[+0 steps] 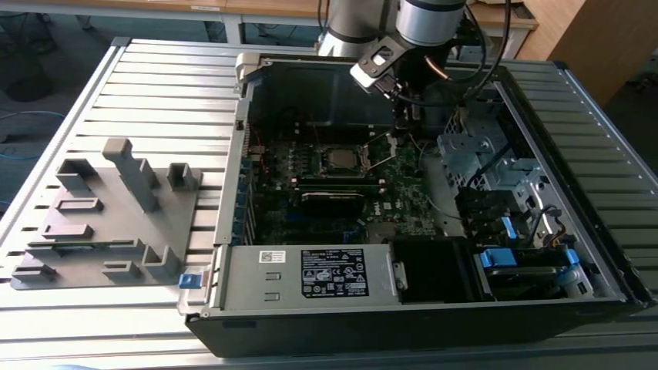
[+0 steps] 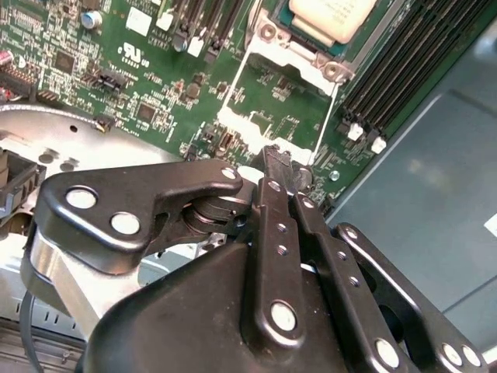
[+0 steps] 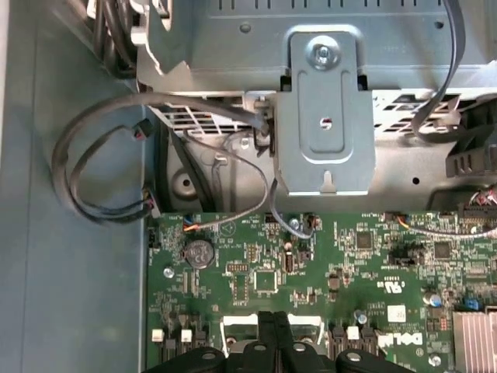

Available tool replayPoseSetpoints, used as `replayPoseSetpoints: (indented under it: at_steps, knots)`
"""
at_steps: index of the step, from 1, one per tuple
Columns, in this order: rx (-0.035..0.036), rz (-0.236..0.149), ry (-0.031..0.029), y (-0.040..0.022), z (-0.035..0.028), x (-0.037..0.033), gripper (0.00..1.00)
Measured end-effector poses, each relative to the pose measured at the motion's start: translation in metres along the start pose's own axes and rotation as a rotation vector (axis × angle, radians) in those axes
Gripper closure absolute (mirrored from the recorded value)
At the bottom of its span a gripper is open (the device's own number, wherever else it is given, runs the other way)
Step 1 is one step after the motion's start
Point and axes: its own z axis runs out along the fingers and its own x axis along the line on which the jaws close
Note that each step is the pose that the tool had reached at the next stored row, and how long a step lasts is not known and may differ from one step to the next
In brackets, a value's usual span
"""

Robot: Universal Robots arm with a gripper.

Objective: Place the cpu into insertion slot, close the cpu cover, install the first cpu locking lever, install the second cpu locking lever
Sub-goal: 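Close the cpu cover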

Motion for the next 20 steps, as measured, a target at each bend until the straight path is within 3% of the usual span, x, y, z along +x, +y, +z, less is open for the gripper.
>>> replayPoseSetpoints:
  at_steps: [13, 20]
  knots:
    - [0.0, 0.0, 0.0, 0.0159, 0.0015, 0.0011, 0.89]
    - [0.0, 0.022, -0.0013, 0.0191, 0.0047, 0.0012, 0.89]
